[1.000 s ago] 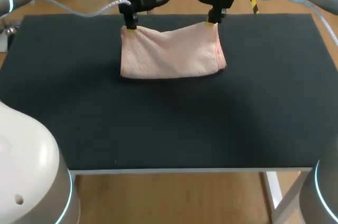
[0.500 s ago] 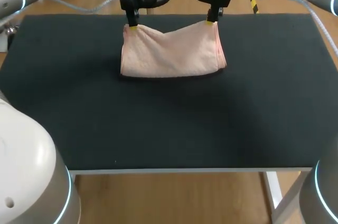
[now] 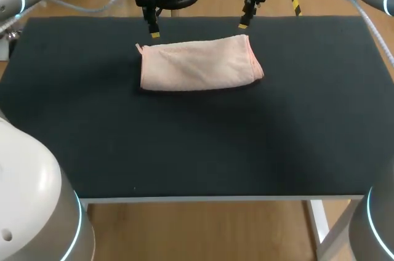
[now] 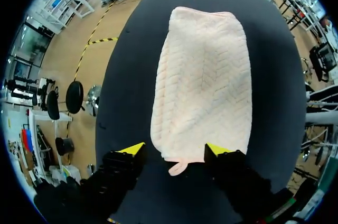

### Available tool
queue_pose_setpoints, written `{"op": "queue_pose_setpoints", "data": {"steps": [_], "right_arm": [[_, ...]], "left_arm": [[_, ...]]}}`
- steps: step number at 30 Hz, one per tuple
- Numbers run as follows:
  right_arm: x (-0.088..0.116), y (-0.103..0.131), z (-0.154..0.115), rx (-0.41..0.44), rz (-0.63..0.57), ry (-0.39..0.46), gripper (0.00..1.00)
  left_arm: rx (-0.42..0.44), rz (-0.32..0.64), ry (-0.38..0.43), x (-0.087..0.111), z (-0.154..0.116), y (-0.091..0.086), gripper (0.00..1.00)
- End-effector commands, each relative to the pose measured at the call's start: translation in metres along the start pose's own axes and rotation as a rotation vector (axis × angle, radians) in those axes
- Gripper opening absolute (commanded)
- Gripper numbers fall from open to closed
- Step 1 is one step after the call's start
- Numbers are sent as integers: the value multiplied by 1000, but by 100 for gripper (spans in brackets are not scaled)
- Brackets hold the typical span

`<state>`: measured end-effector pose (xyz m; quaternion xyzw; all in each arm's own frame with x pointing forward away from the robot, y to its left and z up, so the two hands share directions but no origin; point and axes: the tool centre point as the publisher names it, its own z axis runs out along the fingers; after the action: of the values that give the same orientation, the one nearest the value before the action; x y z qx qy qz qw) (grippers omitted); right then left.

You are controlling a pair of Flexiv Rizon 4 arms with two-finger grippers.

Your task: Fold the towel

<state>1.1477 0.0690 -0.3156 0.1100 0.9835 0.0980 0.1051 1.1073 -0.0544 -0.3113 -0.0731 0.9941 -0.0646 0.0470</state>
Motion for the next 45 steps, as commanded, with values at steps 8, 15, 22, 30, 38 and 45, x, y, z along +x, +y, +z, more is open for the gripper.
{"op": "queue_pose_setpoints", "data": {"steps": [8, 15, 22, 30, 38, 45], "right_arm": [[-1, -9, -6, 4, -9, 2, 100], [0, -13, -5, 10, -15, 15, 100], [-1, -14, -6, 73, -82, 27, 100], [4, -10, -8, 231, -200, -28, 100], [4, -10, -8, 231, -200, -28, 100], [-11, -33, -29, -223, 316, 260, 100]], "left_arm": [[509, -20, 41, 26, 1, 41, 100], [614, -37, 9, 38, 0, 56, 100], [600, 20, 50, 35, -7, 58, 100], [507, 109, 64, 34, -13, 53, 100], [507, 109, 64, 34, -13, 53, 100], [507, 109, 64, 34, -13, 53, 100]]}}
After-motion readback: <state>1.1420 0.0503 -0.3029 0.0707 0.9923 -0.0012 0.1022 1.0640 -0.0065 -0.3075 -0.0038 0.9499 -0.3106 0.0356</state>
